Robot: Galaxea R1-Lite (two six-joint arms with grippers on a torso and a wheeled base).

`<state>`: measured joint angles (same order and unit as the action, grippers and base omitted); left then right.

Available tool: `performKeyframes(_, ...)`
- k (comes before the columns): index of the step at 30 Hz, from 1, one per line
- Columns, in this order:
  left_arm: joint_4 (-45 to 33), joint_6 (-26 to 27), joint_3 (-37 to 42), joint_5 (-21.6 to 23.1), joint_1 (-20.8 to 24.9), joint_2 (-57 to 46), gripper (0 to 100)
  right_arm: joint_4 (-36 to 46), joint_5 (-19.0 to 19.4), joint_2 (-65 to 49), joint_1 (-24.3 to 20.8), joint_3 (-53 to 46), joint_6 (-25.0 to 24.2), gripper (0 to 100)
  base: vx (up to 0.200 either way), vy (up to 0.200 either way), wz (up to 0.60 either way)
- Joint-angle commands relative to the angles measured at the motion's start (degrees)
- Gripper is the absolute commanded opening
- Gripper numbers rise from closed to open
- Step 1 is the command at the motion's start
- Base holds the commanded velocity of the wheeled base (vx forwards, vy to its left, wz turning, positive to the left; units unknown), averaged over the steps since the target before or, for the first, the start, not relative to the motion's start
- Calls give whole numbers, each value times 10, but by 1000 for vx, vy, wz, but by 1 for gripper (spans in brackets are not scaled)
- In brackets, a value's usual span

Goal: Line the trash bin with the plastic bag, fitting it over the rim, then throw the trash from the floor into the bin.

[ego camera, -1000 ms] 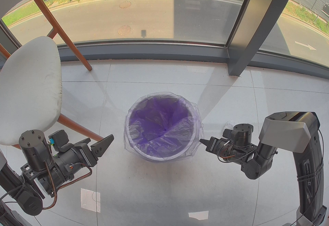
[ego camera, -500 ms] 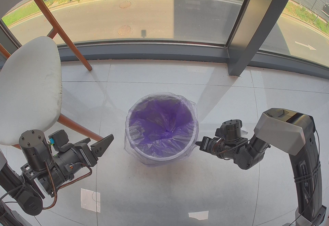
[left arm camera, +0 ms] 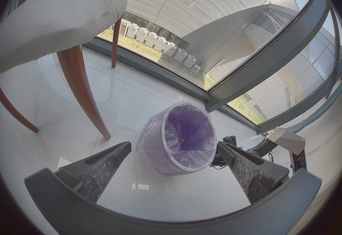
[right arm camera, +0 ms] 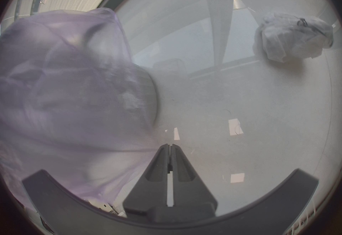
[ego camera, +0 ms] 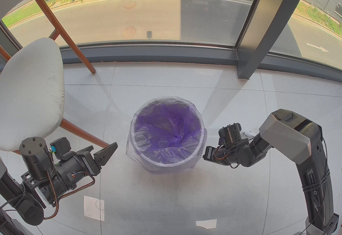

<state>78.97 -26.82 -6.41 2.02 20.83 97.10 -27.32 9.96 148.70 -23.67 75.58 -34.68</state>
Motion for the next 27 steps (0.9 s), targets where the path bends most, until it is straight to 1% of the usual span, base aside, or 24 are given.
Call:
performKeyframes(1,0,0,5,0,0,-1,100,55,-23,5,-3,46,1,0,0,0,0)
performKeyframes(2,0,0,5,0,0,-1,100,79,-28,6,-4,59,0,0,0,0,0)
performKeyframes(4,1,0,5,0,0,-1,100,101,-29,10,-4,74,0,0,0,0,0)
performKeyframes(9,0,0,5,0,0,-2,100,99,-31,10,-2,75,-1,0,0,0,0)
performKeyframes(10,1,0,5,-1,0,-2,100,104,-30,4,-1,62,-3,100,0,0,0)
performKeyframes(14,1,0,6,-4,0,-3,100,96,-30,-60,5,-7,-6,100,0,0,0)
performKeyframes(15,1,0,6,-4,0,-3,100,96,-30,-60,5,-7,-6,100,0,0,0)
performKeyframes(17,1,0,8,-8,0,-3,100,96,-30,-117,31,-77,-2,100,0,0,0)
performKeyframes(19,1,0,9,-8,0,-3,100,94,-30,-144,58,-115,2,100,0,0,0)
performKeyframes(23,1,0,9,-8,1,-3,100,52,-26,-175,108,-138,5,100,0,0,0)
performKeyframes(25,1,0,9,-8,1,-3,100,24,-25,-179,133,-139,28,100,0,0,0)
performKeyframes(27,1,0,9,-8,2,-6,100,-2,-24,-178,157,-139,77,100,0,0,0)
